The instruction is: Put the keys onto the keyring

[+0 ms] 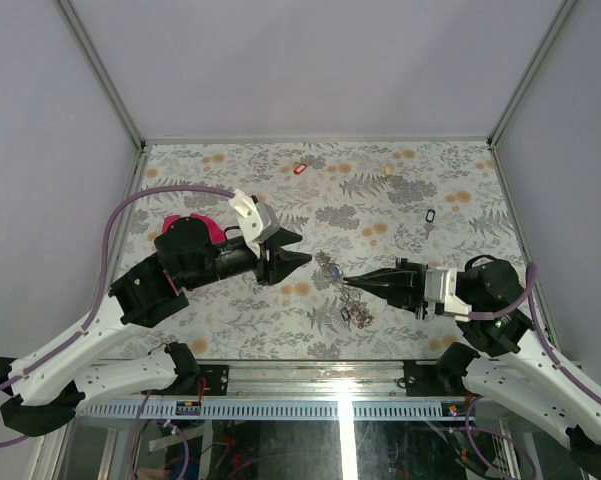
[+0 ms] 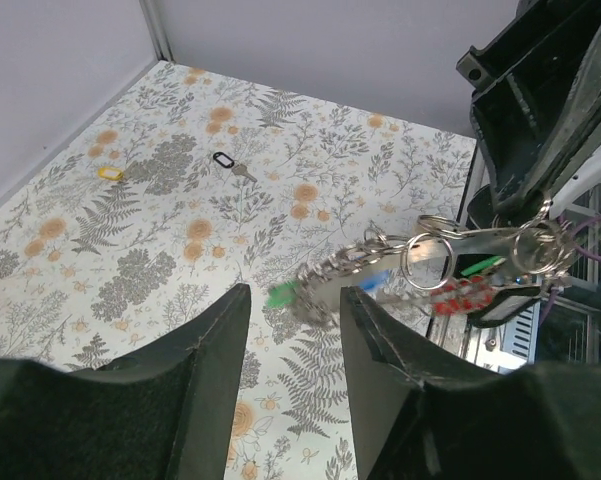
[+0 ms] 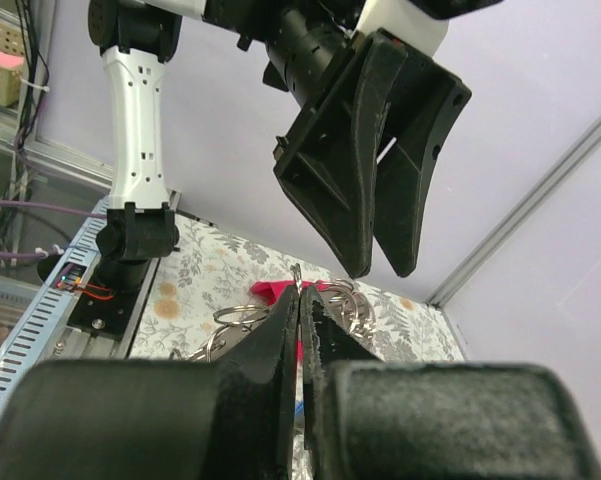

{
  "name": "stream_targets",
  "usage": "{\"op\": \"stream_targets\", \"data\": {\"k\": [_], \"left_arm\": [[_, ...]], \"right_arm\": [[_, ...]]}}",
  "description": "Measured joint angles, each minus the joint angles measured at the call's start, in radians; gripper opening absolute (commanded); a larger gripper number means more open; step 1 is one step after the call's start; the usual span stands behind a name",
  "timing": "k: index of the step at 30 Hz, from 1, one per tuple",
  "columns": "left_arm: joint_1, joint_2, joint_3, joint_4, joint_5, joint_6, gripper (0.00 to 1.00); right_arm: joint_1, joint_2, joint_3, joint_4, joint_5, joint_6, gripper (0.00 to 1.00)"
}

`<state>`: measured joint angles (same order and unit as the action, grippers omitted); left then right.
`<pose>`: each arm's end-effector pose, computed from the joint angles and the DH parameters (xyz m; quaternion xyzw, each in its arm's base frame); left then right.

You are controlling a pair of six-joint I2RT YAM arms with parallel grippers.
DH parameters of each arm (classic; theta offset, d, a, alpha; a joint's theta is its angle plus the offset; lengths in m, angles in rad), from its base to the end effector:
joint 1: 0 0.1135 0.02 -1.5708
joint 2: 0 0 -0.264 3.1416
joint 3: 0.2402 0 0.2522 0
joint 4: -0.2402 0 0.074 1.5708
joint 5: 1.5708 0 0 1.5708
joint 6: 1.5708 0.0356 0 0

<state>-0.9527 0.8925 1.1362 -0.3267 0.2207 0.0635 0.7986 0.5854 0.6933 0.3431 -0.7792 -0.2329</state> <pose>0.1014 -0.1561 0.4274 0.4210 0.6027 -0.3626 0.5728 0.0703 0.1080 0.3887 -0.5223 0.2687 0.4125 0.6964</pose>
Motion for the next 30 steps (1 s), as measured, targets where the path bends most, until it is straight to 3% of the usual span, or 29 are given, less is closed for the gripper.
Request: {"op": "stream_targets", "data": {"k": [18,25,30], "left_arm": [[0.028,-0.018,-0.07,0.061,-0.002,-0.054,0.46],[0.184,0.052,-0.07,0.065,0.008,-0.105,0.48],[0.236,0.117,-0.07,0.085,0.052,-0.136,0.48]], "right_arm": [[0.0,0.026,0.029,0.087,-0.052,0.121,0.0],[0.0,0.022,0.142,-0.183,0.056,0.126,0.0],[0.0,-0.045,0.135,-0.288,0.126,0.123,0.0]]}}
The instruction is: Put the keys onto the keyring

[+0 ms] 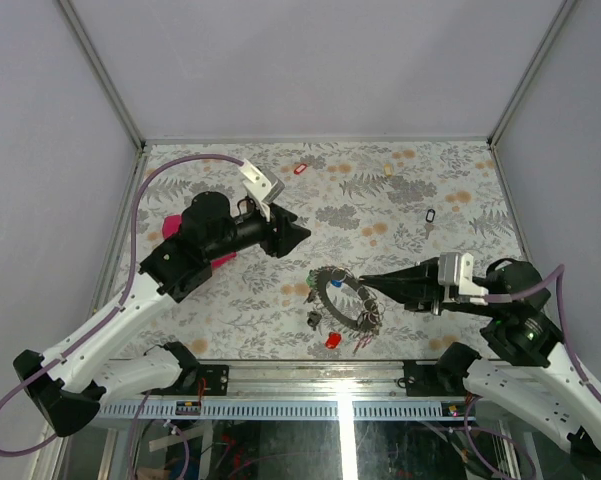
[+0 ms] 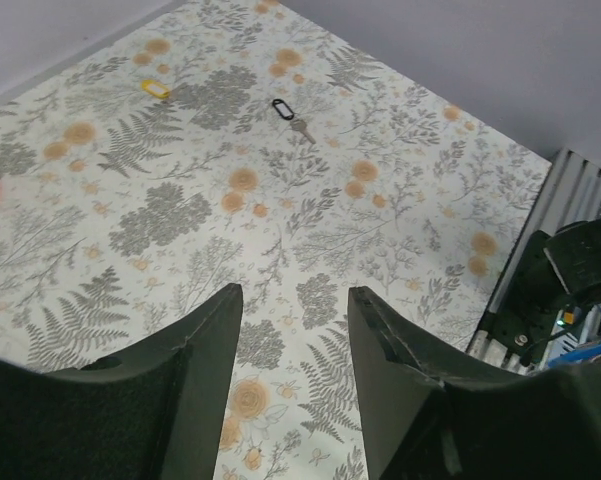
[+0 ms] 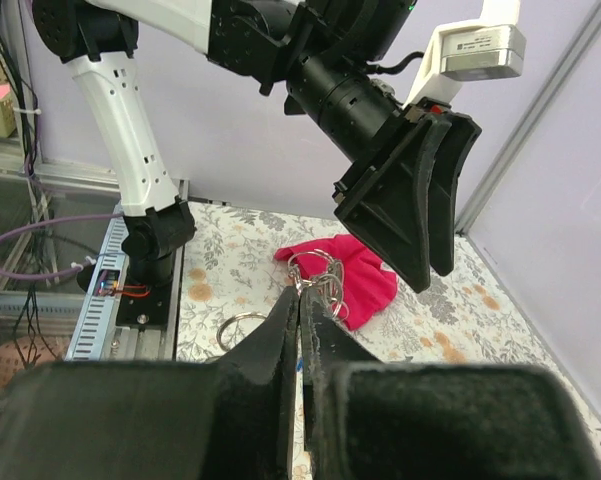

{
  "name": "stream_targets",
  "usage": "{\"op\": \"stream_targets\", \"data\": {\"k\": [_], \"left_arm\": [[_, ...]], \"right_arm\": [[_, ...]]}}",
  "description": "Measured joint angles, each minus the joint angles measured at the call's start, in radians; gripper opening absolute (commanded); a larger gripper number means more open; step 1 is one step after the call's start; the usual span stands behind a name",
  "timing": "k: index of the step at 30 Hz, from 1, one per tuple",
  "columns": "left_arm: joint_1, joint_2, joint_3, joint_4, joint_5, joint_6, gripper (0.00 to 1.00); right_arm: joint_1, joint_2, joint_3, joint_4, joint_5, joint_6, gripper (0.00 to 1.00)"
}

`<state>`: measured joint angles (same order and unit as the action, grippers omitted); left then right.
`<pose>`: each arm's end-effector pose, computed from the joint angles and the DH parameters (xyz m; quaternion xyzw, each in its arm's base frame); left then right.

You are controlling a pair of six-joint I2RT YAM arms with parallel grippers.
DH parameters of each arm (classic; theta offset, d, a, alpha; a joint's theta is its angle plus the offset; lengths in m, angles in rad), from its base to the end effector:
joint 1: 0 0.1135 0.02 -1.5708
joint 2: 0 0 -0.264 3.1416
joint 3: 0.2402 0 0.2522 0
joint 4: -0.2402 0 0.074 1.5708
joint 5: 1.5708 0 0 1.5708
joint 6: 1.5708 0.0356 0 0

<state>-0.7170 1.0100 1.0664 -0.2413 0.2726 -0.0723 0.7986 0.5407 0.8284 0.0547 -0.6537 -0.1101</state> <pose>0.1650 -0.1565 0.3909 0.3238 0.6955 -0.3398 0.5440 0.0597 0.0924 0.4108 -0.4753 0.3753 0.4354 0.6661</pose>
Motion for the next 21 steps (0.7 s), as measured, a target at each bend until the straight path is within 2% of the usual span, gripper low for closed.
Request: {"op": "stream_targets", "data": {"k": [4,10,16,21], "left_arm": [[0.0,0.024,0.0,0.049,0.065,-0.014,0.49],[0.0,0.021,-0.014,0.192,0.245,-0.05,0.53],[0.001,-0.013,-0.055,0.304,0.418,-0.068,0.66],[0.001,-0.035,-0.051,0.351,0.537,-0.061,0.72]], "right_arm": [[0.0,-0.037,0.011,-0.047,0.032,0.003,0.0],[0.0,-0.035,0.04,-0.098,0.04,-0.025,0.0],[0.0,-0.028,0.057,-0.118,0.021,-0.063,0.0],[0.0,0.011,0.123,-0.14,-0.043,-0.097,0.0]]}}
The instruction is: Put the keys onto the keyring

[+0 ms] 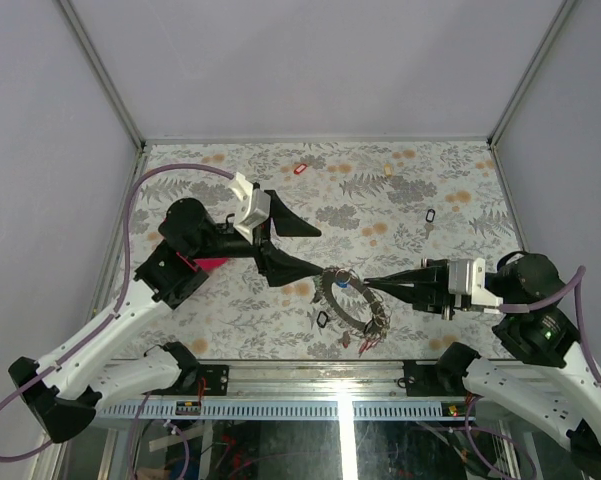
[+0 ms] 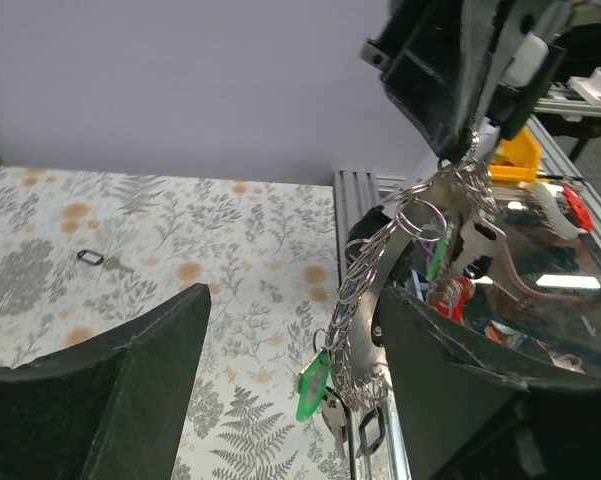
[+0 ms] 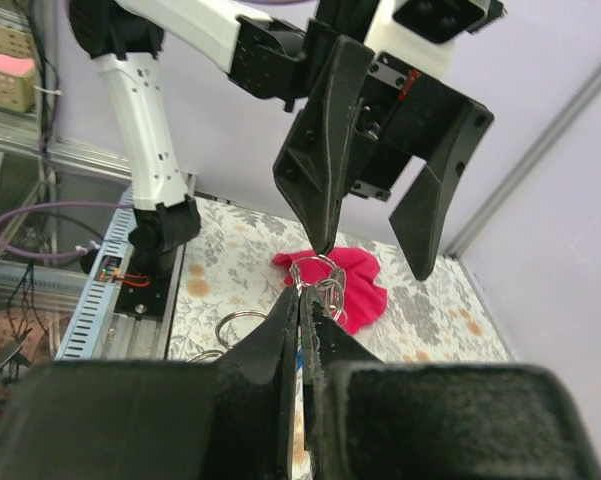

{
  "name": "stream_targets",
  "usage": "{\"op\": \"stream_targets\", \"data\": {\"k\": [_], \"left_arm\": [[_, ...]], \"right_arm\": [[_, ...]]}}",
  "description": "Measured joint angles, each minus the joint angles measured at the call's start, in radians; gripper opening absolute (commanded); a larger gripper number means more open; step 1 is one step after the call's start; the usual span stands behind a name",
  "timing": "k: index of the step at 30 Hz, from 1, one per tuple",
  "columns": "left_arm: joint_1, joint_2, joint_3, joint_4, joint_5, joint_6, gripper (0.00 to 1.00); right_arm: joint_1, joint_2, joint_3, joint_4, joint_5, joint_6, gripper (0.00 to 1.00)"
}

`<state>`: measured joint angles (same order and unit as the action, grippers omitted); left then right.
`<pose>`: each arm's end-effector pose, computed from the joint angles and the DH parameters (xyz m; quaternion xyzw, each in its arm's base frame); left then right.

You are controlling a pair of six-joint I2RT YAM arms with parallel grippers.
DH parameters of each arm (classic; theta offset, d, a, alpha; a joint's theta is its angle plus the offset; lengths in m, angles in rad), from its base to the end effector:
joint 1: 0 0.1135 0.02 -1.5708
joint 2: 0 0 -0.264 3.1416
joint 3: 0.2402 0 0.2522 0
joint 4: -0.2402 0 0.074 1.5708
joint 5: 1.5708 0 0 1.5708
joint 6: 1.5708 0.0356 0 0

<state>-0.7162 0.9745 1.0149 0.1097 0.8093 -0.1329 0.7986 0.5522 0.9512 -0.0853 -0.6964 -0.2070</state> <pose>0.1426 -0.1583 0.4165 0.4582 0.4883 -0.5210 0.5293 0.0492 0.0833 0.4337 -0.5082 0.3513 0.4136 0.6688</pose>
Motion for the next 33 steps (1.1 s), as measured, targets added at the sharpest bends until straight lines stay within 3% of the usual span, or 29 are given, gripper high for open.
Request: {"op": "stream_targets", "data": {"k": [7,22,26,33], "left_arm": [[0.0,0.006,0.059,0.0,0.116,0.041,0.8],[-0.003,0.07,0.098,0.081,0.267,-0.027,0.84],[-0.017,0.071,0.098,0.085,0.27,-0.031,0.77],[-0.036,0.087,0.098,0.075,0.283,-0.017,0.48]], "right_arm": [[0.0,0.061,0.075,0.001,-0.102,-0.006,0.0],[0.0,0.156,0.081,0.081,-0.162,0.005,0.0],[0.0,0.179,0.087,0.1,-0.162,0.005,0.0],[0.0,0.199,0.099,0.13,-0.161,0.006,0.0]]}}
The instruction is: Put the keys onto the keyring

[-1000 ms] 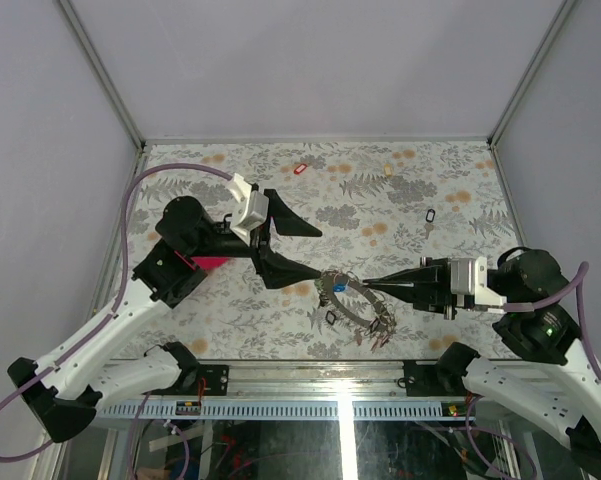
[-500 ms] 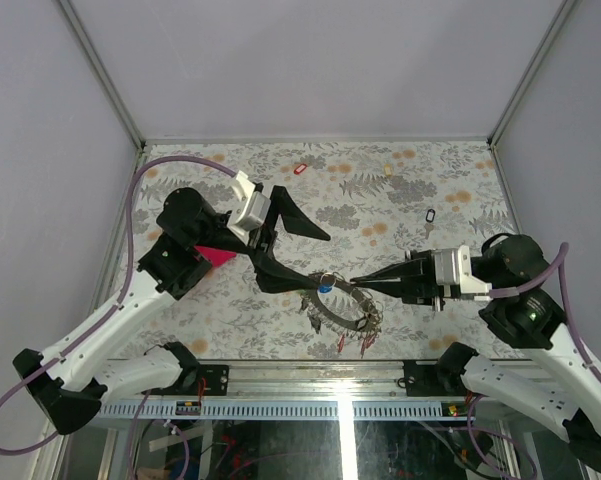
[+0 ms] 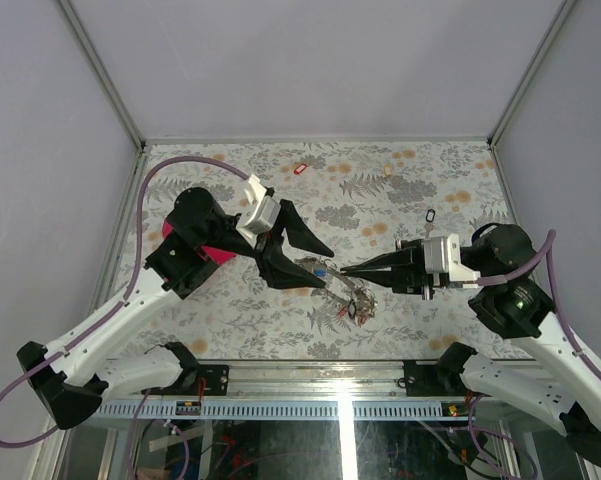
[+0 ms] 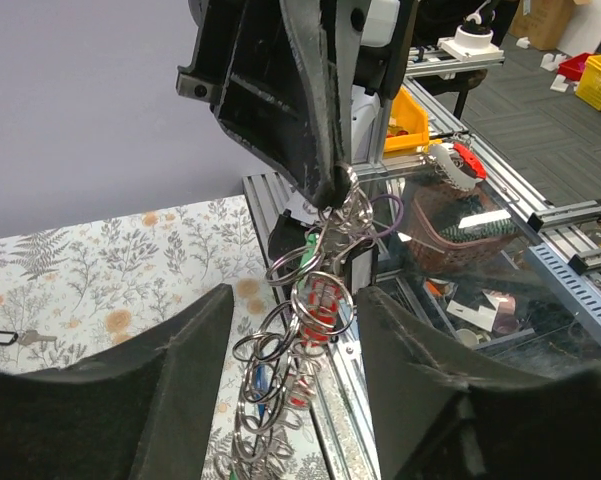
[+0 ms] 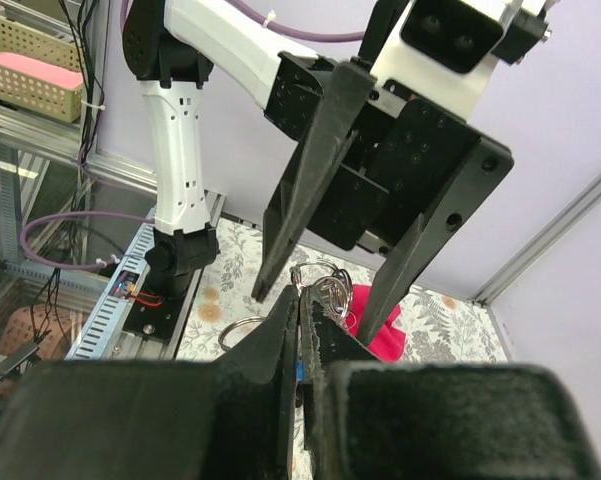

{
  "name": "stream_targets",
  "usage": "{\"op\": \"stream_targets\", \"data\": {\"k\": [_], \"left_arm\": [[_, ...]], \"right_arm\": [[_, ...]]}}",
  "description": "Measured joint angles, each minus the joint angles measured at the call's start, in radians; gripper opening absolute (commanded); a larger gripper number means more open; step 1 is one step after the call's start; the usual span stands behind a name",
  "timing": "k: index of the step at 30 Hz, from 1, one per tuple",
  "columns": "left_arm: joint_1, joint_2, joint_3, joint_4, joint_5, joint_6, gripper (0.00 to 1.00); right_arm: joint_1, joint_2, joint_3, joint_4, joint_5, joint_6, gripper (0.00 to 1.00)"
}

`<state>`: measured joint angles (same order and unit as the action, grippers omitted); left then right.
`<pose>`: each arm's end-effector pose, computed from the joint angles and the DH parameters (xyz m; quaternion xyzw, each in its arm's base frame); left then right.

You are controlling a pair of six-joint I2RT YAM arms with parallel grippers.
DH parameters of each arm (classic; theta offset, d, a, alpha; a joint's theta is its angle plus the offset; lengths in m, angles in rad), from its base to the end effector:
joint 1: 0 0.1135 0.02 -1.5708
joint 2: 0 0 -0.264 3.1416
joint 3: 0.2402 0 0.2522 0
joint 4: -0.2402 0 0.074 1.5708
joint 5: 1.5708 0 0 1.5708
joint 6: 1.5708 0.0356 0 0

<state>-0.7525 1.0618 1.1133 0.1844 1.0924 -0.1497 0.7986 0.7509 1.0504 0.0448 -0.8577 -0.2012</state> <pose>0.1396 -0.1740 0.4377 0.5466 0.3840 -0.5819 0.4638 0.0749 0.1154 0.4561 -0.5493 0.2964 0.4476 0.6404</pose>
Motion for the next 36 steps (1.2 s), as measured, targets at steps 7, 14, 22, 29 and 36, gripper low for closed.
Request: {"op": "stream_targets", "data": {"k": [7,14,22,29,36], "left_arm": [[0.0,0.019,0.003,-0.028,0.012,0.03,0.22],[-0.005,0.024,0.022,-0.045,0.049,0.048,0.0],[-0.007,0.05,0.081,-0.13,0.082,0.096,0.0],[-0.011,0.089,0.134,-0.201,0.127,0.129,0.0],[-0.013,0.105,0.154,-0.259,0.129,0.148,0.0]], "right_arm": [[0.0,0.002,0.016,0.021,-0.001,0.005,0.0],[0.0,0.006,0.036,0.013,-0.003,0.004,0.0],[0.0,0.01,0.087,-0.087,-0.018,-0.055,0.0],[0.0,0.016,0.15,-0.229,-0.015,-0.14,0.0],[0.0,0.018,0.18,-0.322,0.001,-0.212,0.0]]}}
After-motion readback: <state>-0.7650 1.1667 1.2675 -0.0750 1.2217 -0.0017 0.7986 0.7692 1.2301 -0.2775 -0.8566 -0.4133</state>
